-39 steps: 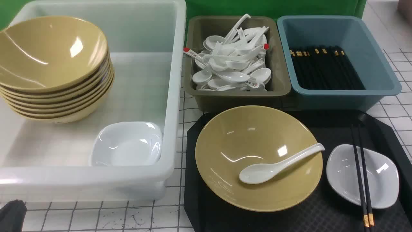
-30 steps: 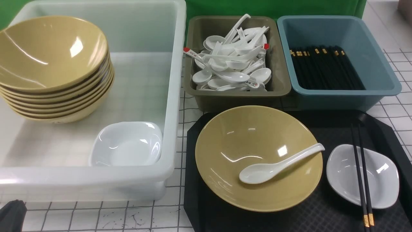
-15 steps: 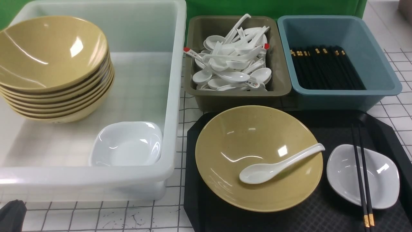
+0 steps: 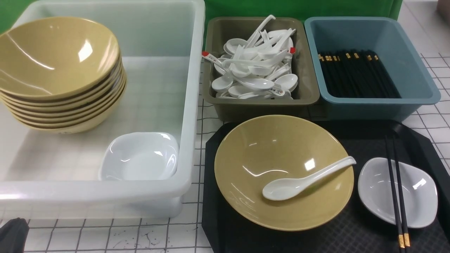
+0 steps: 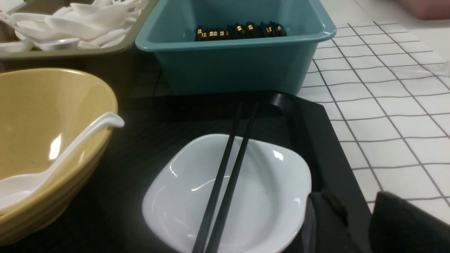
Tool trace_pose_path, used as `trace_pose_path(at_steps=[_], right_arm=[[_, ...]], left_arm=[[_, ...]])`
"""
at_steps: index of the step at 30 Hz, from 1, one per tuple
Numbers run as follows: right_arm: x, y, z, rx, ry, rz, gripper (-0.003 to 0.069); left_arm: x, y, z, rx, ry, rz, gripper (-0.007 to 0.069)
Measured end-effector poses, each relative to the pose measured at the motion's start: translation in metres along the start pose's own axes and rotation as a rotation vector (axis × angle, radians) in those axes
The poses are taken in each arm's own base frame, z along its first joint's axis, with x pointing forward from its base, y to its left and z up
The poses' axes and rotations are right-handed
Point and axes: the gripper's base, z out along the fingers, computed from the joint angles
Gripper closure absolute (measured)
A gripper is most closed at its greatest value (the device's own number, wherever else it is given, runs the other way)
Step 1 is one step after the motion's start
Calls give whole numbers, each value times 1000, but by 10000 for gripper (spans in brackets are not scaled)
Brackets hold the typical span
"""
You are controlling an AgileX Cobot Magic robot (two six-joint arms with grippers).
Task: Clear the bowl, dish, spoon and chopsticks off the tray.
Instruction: Use the right arm to grab the chopsticks
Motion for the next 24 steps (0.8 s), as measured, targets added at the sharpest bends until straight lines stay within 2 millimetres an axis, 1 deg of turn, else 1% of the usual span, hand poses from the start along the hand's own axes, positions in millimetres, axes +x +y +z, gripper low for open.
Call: trace_pose_path(at_steps=[24], right_arm=[[0,0,0,0,-1,16,421]], left_arm=[[-1,1,0,-6,-10,18,638]])
